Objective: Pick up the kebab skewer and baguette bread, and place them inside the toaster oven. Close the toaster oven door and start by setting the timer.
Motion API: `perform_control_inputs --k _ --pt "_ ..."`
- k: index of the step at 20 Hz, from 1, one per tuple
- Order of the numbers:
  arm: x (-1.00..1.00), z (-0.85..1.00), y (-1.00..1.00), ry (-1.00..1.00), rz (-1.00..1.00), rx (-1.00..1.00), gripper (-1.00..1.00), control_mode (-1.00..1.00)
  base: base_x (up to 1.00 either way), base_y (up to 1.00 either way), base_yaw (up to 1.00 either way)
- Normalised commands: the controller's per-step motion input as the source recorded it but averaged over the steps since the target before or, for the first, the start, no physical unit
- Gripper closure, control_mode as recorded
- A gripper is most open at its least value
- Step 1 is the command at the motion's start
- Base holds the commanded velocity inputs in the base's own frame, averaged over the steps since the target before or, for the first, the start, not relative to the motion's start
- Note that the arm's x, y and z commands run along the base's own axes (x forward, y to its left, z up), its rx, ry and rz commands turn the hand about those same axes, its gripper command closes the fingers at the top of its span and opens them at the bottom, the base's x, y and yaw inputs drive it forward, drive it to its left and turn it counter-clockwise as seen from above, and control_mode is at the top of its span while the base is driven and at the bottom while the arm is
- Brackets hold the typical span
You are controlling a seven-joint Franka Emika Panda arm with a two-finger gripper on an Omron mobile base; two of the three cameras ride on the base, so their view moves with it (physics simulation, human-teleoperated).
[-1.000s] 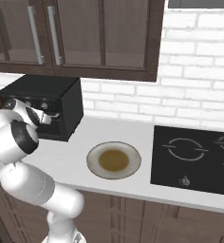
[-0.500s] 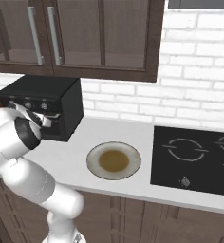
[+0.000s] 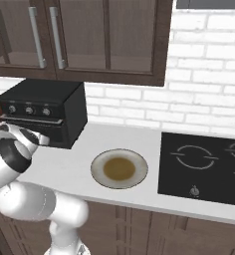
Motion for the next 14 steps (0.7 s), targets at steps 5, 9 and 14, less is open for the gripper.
perform_control_inputs --k 5,9,14 --pt "-0.51 0.45 0.0 0.06 0.0 0.0 -1.0 -1.0 0.0 0.0 0.0" --pt "-0.26 0.73 0.0 0.03 0.0 0.0 -1.0 -1.0 0.0 0.0 0.0" --pt "-0.28 0.67 0.08 0.0 0.0 0.0 -1.0 -1.0 0.0 0.0 0.0"
